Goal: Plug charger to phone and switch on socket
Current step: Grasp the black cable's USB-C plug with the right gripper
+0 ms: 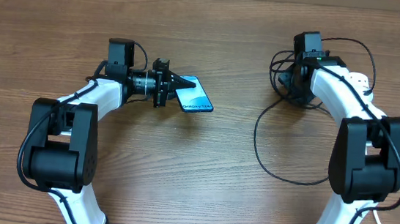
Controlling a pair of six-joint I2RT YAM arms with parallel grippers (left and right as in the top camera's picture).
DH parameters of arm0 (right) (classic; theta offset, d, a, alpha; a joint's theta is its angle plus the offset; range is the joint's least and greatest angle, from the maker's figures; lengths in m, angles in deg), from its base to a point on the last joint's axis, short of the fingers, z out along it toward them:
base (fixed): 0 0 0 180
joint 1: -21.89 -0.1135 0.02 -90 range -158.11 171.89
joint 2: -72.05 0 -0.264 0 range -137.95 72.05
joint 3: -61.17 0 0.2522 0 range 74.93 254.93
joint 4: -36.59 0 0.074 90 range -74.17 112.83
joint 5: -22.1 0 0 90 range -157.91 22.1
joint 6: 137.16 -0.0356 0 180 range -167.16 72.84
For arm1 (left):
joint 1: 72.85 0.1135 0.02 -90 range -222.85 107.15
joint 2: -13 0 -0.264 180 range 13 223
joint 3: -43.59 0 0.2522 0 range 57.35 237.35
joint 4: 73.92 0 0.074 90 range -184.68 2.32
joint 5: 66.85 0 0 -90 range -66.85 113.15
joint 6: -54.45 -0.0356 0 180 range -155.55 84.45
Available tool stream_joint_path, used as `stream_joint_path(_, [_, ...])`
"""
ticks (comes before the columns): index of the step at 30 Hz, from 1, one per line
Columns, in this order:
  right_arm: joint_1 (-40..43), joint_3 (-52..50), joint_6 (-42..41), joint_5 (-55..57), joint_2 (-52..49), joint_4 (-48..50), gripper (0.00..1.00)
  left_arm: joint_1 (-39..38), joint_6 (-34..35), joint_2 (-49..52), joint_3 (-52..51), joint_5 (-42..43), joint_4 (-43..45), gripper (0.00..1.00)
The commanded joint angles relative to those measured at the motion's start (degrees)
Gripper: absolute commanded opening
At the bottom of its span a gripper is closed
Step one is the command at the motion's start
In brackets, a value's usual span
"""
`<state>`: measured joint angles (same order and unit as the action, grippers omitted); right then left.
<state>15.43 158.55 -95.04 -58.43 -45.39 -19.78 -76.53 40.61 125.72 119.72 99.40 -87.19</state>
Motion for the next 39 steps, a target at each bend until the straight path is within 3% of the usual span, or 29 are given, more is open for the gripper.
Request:
stream_joint_path(1, [0.0,2.01,-0.04,1.27,-2.32,0.35,0.48,-0.13,0.59,-0.33,0.42,2.84,0.22,0.04])
stream_joint_path(9, [-0.22,1.97,-0.07,5.01,-5.03,1.22,0.42,-0.13,0.57,-0.33,0.42,2.86,0.2,0.04])
stream_joint_path(15, [-0.35,1.97,-0.07,2.95,-6.03,-0.31,0.26,-0.09,0.59,-0.33,0.42,2.82,0.2,0.04])
stream_joint_path(19, [-0.63,1.97,-0.11,-0.85,-6.03,-3.85,0.24,-0.09,0.59,-0.33,0.42,2.95,0.2,0.04])
stream_joint_path(23, [-0.63,1.97,-0.2,-0.57,-6.03,-5.29,0.15,-0.09,0.57,-0.33,0.42,3.34,0.2,0.04])
stream_joint_path(28, [-0.55,1.97,-0.02,-0.55,-6.03,-3.58,0.12,-0.09,0.48,-0.33,0.42,3.26,0.22,0.04])
stream_joint_path(31, [-0.55,1.97,0.02,0.52,-6.03,-1.99,0.04,-0.09,0.09,-0.33,0.42,3.26,0.22,0.04])
stream_joint_path(36, [-0.55,2.89,7.78,1.55,-5.55,-1.29,0.04,-0.09,-1.03,-0.33,0.42,2.6,0.72,0.04])
stream_joint_path(39, [-0.55,5.92,12.66,1.33,-3.34,-4.9,0.04,-0.04,-0.92,-0.33,0.42,4.42,5.81,0.04])
